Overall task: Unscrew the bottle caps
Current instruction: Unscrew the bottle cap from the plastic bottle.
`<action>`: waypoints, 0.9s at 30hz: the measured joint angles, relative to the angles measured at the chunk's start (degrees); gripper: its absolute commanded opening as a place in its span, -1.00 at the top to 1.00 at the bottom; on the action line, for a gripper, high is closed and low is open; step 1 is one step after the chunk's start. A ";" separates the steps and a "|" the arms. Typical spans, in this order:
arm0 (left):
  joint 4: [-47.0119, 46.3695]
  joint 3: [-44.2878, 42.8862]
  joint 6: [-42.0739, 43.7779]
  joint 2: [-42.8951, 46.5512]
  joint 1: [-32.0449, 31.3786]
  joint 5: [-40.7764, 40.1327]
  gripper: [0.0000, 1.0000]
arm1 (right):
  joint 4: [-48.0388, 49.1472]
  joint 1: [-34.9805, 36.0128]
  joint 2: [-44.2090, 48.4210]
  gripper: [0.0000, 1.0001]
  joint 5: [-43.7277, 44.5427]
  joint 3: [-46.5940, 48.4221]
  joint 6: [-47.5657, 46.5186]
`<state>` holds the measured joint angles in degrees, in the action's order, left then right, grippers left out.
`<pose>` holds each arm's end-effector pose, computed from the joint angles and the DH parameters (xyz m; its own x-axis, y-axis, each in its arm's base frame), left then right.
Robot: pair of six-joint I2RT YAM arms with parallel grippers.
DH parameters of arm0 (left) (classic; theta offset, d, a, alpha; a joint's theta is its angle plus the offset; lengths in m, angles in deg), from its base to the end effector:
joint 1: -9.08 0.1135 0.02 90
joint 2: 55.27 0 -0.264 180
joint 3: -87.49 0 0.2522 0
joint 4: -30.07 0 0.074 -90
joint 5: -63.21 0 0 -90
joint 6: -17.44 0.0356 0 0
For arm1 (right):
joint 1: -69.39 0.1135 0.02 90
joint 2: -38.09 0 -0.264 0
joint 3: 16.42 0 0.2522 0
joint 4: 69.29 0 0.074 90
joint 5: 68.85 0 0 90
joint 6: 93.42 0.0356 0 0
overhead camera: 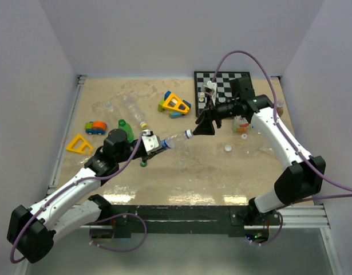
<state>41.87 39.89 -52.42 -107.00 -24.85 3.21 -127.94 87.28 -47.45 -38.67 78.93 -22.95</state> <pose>0.1633 -0.1313 0.2738 0.0900 0.2988 -0.9501 0.9068 0.3699 0.2023 0.2841 0.1240 0.3505 -0.4426 -0.3195 -0.8379 -0.8954 0.2088 0.3934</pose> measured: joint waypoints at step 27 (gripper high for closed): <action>0.79 0.00 -0.02 -0.46 -0.22 -0.70 1.00 | 0.76 5.25 -1.20 -0.11 -0.70 1.64 4.02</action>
<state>42.66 39.89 -52.44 -107.45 -25.07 2.51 -127.17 92.53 -48.65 -39.36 80.56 -18.92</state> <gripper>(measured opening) 0.271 0.437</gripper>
